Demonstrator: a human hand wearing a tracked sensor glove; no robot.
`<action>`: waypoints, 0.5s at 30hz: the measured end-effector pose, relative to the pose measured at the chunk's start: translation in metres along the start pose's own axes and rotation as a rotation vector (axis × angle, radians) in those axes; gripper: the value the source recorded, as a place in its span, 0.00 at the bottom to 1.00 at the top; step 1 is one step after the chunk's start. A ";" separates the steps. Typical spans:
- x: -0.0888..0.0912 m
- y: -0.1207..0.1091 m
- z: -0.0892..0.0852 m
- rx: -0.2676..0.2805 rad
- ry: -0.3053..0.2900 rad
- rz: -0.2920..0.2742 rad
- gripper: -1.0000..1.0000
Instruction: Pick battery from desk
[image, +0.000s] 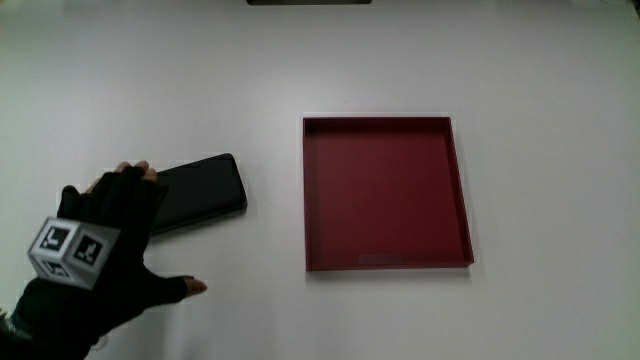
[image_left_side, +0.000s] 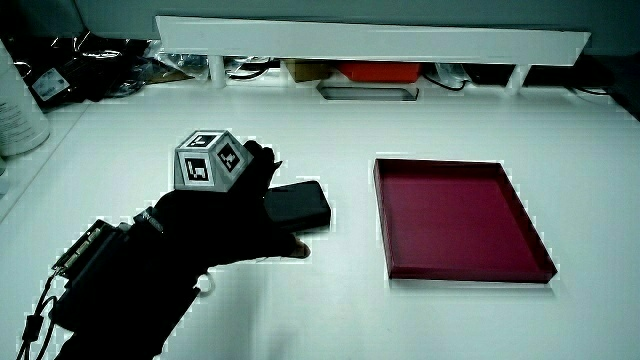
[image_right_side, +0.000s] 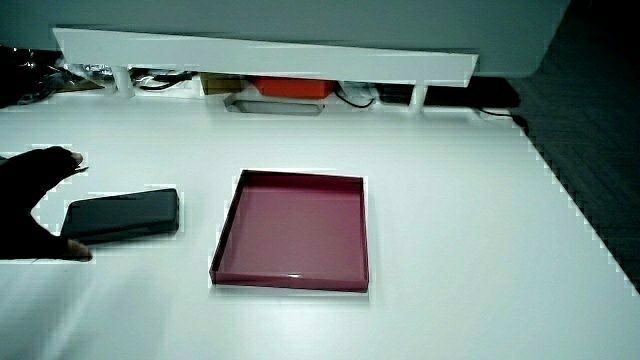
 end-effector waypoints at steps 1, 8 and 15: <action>-0.018 0.013 -0.012 0.058 0.105 -0.037 0.50; -0.026 0.048 -0.008 -0.049 0.022 0.008 0.50; -0.033 0.079 -0.012 -0.134 -0.015 0.055 0.50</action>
